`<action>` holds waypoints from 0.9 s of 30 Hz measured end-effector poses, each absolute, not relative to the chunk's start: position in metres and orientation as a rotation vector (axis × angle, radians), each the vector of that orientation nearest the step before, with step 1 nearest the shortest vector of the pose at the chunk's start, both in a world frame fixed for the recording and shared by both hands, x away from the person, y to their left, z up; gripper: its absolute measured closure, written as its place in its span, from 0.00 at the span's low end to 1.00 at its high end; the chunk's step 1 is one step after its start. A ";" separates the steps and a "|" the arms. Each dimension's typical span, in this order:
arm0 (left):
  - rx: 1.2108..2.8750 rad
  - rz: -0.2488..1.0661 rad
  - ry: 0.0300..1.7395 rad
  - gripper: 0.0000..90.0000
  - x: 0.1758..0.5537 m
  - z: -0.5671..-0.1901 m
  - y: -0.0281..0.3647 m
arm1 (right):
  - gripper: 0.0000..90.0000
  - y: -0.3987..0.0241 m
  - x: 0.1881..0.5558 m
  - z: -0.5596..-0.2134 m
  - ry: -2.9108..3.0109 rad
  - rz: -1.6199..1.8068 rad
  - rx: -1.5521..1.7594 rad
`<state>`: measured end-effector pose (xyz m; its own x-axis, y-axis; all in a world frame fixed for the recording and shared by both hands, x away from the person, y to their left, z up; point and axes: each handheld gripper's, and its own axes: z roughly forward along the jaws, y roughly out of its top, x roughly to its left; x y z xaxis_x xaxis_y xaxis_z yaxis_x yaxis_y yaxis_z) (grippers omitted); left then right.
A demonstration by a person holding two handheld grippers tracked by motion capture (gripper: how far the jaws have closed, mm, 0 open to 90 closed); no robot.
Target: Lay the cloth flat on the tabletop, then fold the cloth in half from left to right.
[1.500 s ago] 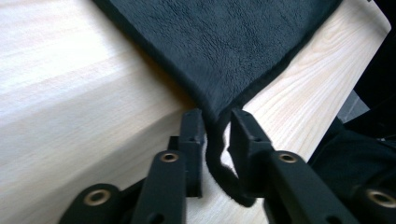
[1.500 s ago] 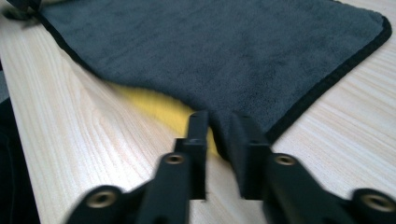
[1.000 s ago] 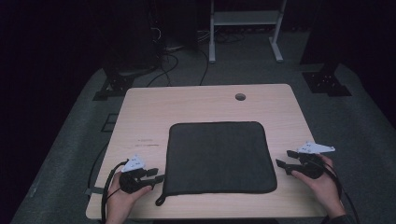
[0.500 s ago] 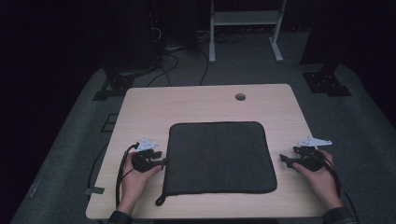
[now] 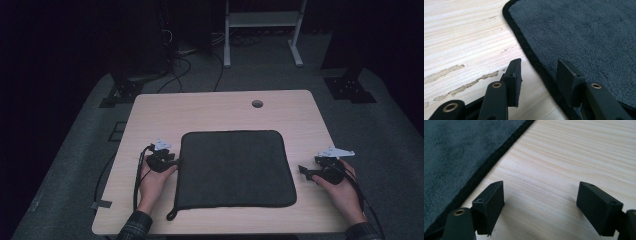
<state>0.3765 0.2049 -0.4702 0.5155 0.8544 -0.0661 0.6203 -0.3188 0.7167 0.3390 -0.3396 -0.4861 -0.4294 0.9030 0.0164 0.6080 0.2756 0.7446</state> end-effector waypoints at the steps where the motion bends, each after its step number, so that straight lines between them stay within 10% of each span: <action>1: 2.056 0.421 1.195 0.63 0.376 -0.471 0.205 | 0.23 -0.340 0.339 -0.486 2.140 0.969 1.363; 13: 2.074 0.472 1.195 0.62 0.372 -0.472 0.199 | 0.23 -0.340 0.339 -0.486 2.143 0.971 1.356; 27: 2.040 0.410 1.221 0.96 0.369 -0.472 0.194 | 0.23 -0.340 0.338 -0.486 2.147 0.972 1.353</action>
<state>0.3685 0.1940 -0.4718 0.5027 0.8601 -0.0866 0.6337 -0.2985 0.7137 0.3383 -0.3400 -0.4862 -0.4379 0.8989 0.0154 0.6048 0.2818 0.7448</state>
